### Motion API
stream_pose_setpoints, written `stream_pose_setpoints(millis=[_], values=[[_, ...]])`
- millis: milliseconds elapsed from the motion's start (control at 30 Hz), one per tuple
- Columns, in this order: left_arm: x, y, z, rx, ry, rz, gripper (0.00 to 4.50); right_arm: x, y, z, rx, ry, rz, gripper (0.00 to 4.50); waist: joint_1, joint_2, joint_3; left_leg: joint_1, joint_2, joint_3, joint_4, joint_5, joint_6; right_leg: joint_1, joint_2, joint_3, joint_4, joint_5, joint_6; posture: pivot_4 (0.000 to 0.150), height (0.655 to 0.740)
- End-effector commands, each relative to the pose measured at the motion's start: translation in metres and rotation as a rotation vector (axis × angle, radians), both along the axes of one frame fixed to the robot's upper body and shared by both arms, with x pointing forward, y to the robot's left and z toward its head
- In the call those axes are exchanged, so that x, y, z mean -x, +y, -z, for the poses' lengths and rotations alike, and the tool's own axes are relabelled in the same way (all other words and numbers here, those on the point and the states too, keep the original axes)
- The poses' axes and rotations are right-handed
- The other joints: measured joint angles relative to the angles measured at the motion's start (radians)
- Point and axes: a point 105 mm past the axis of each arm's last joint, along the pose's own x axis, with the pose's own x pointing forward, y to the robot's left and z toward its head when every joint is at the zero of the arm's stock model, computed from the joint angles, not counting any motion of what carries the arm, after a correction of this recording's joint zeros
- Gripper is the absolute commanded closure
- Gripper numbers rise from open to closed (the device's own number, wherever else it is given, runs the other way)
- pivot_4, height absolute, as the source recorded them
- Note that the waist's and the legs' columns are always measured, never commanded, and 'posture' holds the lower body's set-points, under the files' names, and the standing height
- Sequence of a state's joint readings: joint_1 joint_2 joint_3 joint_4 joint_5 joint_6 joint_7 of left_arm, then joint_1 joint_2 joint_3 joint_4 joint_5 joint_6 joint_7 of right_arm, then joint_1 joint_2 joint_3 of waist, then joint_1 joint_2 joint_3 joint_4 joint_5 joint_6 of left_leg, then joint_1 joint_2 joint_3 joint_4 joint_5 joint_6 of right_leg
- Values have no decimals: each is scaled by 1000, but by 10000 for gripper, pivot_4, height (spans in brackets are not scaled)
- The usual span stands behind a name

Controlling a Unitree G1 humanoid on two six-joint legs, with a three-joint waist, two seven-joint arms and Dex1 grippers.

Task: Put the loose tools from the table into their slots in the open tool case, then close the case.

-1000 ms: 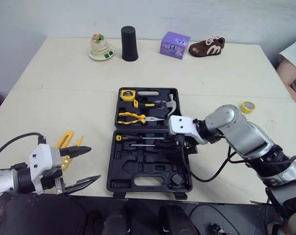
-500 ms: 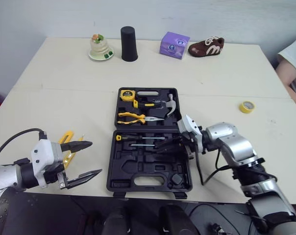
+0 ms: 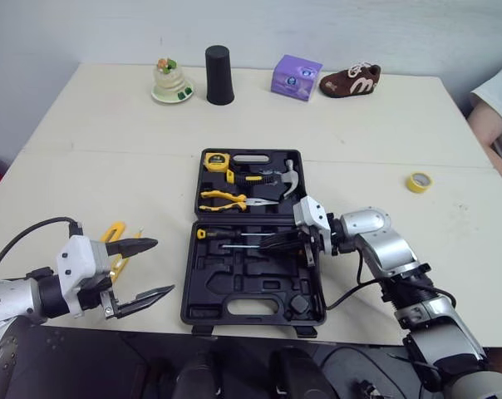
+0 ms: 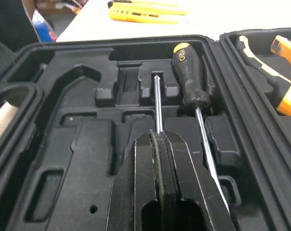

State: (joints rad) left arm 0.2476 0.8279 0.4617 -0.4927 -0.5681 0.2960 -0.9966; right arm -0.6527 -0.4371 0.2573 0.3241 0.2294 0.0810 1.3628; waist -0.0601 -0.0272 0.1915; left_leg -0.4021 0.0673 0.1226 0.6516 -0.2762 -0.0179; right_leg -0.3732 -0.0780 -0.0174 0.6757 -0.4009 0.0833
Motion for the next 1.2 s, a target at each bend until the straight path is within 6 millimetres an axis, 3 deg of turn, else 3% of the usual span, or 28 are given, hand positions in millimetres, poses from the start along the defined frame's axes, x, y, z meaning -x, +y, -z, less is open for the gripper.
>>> stream_pose_setpoints(millis=[33, 133, 300, 500, 567, 667, 767, 900, 1000, 1200], values=[[2, -2, -2, -6, -21, 2, 0, 0, -7, 31, 76, 86, 45, 44506, 0, -1, -1, 0, 0, 0, 0, 0, 0, 0, 0, 0, 0, 0, 0, 1500, 7400], [2, -2, -2, -4, -23, -2, 0, 0, -13, 46, 135, 82, 54, 44506, 0, -3, -2, 6, 0, 0, -1, 0, 0, 6, 0, 0, -1, 0, 0, 1500, 7400], [2, -2, 0, 1, -19, -7, 0, 4, -19, 65, 282, 68, 48, 44506, 0, -4, -9, 34, 1, -1, -8, -9, 4, 36, 0, -2, -13, -1, -1, 1500, 7400], [2, -3, 5, 9, -9, -14, 0, 5, -9, 46, 240, 30, 0, 44506, 2, -6, -13, 34, 1, -2, -8, -11, 3, 38, 0, -3, -15, -1, -1, 1500, 7400], [2, 0, 5, 8, -17, -27, 0, 0, -2, 20, 72, 39, 49, 44506, 2, -6, -13, 34, 1, -2, -8, -11, 2, 38, 0, -3, -15, -1, -1, 1500, 7400], [1, 4, 5, 25, -27, -52, 0, -1, -6, -13, -111, 53, 82, 44506, 4, -3, -11, 30, 1, -2, -8, -11, 2, 35, 0, -3, -16, -1, -2, 1500, 7400], [0, 17, 5, 45, -14, -127, 0, 9, -38, -32, -158, -14, 69, 44506, 5, 3, -6, 27, 1, -2, -8, -11, 3, 32, -1, -3, -17, -1, -1, 1500, 7400], [-6, 41, -4, 131, -52, -311, 0, 0, -77, -53, -238, -92, 231, 44506, 4, 3, -6, 26, 1, -2, -8, -13, 4, 32, 0, -3, -19, -1, -1, 1500, 7400], [-11, 92, -15, 115, -216, -606, 0, -6, -135, -58, -213, -177, 479, 36549, 6, 3, -5, 26, 1, -1, -8, -13, 4, 33, 0, -2, -20, -1, -1, 1500, 7400], [0, 172, -5, 45, -279, -995, 0, -7, -255, -62, -72, -357, 923, 6024, 5, 2, -5, 26, 0, 2, -6, -14, 6, 33, -1, -1, -22, -1, -1, 1500, 7400]])
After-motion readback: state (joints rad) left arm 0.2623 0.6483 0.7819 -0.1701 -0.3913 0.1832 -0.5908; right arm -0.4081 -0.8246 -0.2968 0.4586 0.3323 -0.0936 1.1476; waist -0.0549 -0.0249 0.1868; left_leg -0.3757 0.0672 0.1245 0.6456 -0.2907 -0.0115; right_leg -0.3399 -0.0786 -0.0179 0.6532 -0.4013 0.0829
